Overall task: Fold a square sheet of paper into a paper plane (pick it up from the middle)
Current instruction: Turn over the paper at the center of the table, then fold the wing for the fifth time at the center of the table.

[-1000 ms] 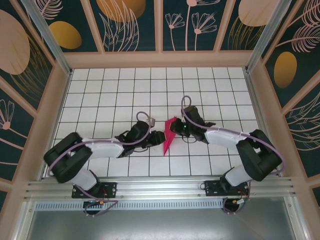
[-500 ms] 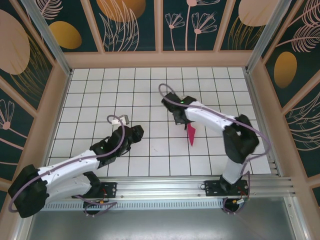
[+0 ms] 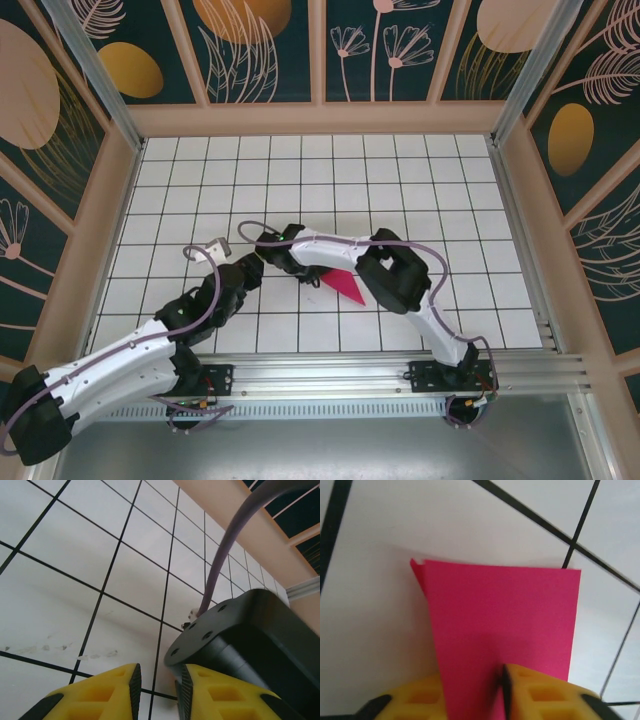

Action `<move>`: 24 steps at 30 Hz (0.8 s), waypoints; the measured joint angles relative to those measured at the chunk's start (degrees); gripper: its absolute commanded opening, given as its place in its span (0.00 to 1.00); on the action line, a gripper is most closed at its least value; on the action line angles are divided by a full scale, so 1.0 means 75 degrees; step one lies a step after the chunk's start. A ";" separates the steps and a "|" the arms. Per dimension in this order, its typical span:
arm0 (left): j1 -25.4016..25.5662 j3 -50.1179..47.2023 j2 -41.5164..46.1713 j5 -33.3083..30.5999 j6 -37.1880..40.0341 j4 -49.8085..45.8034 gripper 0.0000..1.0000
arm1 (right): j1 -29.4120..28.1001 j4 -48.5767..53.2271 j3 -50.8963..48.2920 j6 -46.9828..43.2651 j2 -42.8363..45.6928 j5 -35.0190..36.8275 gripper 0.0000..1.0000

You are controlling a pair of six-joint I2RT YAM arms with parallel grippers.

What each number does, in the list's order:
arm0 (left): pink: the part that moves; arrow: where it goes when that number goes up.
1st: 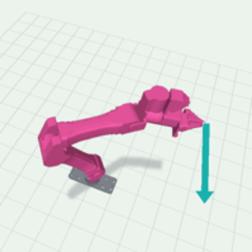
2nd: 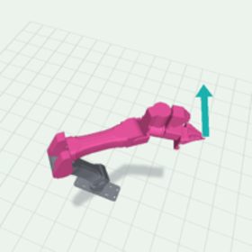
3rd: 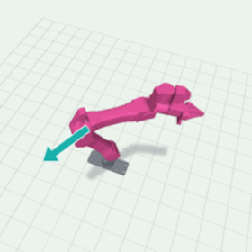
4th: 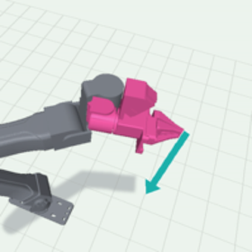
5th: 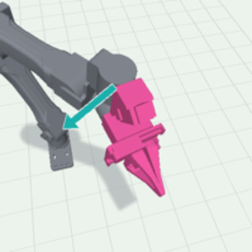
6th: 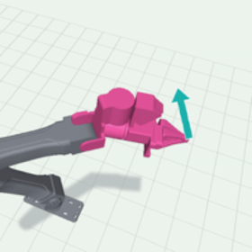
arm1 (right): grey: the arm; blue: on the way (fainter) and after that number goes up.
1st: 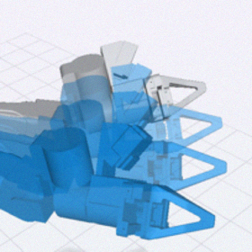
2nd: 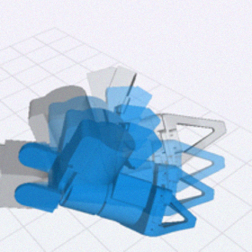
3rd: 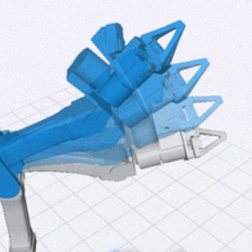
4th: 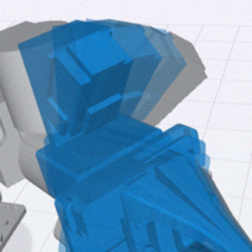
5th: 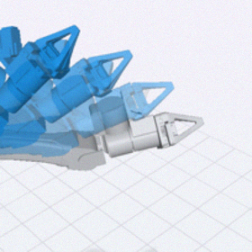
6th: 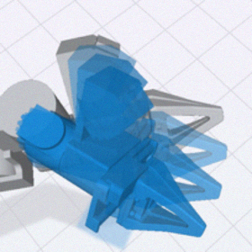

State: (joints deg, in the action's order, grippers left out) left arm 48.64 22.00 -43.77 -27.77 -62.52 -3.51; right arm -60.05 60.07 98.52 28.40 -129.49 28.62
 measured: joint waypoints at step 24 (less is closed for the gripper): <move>0.0012 0.0697 -0.3442 0.2017 0.0329 0.1224 0.30 | 0.3144 -0.5831 -0.7449 0.0344 0.6945 -0.6254 0.03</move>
State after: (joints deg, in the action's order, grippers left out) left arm 48.73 27.22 -69.58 -12.64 -60.05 5.67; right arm -36.47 16.34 42.65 30.98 -77.41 -18.28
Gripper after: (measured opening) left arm 0.303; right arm 0.065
